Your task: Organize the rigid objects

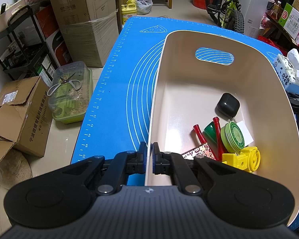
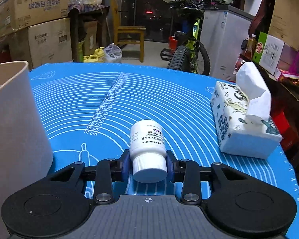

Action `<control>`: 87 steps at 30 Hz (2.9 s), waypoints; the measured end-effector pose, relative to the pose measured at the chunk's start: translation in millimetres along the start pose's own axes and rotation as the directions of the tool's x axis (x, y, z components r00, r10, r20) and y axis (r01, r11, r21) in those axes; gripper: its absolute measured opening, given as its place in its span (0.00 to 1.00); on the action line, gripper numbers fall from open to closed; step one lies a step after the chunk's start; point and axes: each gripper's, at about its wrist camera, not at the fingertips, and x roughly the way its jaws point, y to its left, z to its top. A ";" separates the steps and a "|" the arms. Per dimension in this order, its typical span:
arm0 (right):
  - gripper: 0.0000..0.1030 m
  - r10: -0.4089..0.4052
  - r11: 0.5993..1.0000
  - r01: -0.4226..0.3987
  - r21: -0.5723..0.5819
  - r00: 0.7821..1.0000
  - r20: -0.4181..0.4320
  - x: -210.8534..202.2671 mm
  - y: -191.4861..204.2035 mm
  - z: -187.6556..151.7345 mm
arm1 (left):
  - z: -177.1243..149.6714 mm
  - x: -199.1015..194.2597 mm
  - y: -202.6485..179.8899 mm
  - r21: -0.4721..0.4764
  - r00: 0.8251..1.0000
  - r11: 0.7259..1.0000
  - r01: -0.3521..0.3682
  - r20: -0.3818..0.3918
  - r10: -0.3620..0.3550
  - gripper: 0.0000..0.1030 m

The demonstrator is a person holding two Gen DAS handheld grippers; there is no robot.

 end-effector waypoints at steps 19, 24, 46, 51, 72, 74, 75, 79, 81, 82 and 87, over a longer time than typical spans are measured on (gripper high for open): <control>0.43 0.048 0.997 -0.037 -0.062 0.980 0.193 -142.9 8.6 45.3 | 0.6 -1.6 -0.6 -0.007 1.000 1.000 0.004 -0.001 -0.004 0.07; 0.43 0.099 0.994 -0.085 -0.073 0.969 0.227 -170.0 26.6 52.4 | 0.5 -1.5 -0.2 -0.005 1.000 1.000 0.002 -0.001 -0.002 0.07; 0.43 0.262 0.937 -0.270 -0.220 0.963 -0.065 -146.8 140.7 18.6 | 0.5 -0.9 0.7 -0.003 1.000 1.000 -0.001 0.000 0.001 0.07; 0.50 0.247 0.922 -0.275 -0.272 0.960 -0.133 -139.1 148.7 6.9 | 0.2 -0.8 0.2 -0.001 1.000 1.000 -0.004 -0.001 0.004 0.07; 0.98 0.198 0.978 -0.196 -0.073 0.980 0.024 -244.4 79.8 21.2 | -12.6 -87.8 -36.6 0.033 0.983 0.999 -0.009 0.185 0.003 0.75; 0.98 0.186 0.981 -0.183 -0.066 0.982 0.039 -258.8 73.1 18.8 | -17.8 -99.6 -41.5 0.039 0.979 0.999 -0.007 0.202 -0.001 0.75; 0.98 0.182 0.982 -0.179 -0.063 0.982 0.044 -265.0 69.7 17.4 | -21.5 -107.2 -45.2 0.045 0.977 0.999 -0.012 0.215 0.002 0.75; 0.98 0.166 0.985 -0.163 -0.048 0.984 0.067 -293.4 53.7 9.3 | -36.5 -129.8 -59.4 0.066 0.967 0.998 -0.020 0.253 0.003 0.75; 0.98 0.158 0.987 -0.156 -0.039 0.984 0.077 -308.3 44.5 3.0 | -45.0 -141.0 -66.7 0.069 0.963 0.997 -0.015 0.270 -0.004 0.75; 0.98 0.153 0.988 -0.150 -0.040 0.985 0.078 -314.4 41.2 -0.3 | -48.4 -145.2 -69.7 0.069 0.961 0.997 -0.015 0.276 -0.005 0.75; 0.98 0.122 0.991 -0.116 -0.065 0.989 0.085 -342.9 27.0 -18.5 | -68.4 -166.9 -83.1 0.069 0.951 0.998 -0.012 0.307 -0.010 0.75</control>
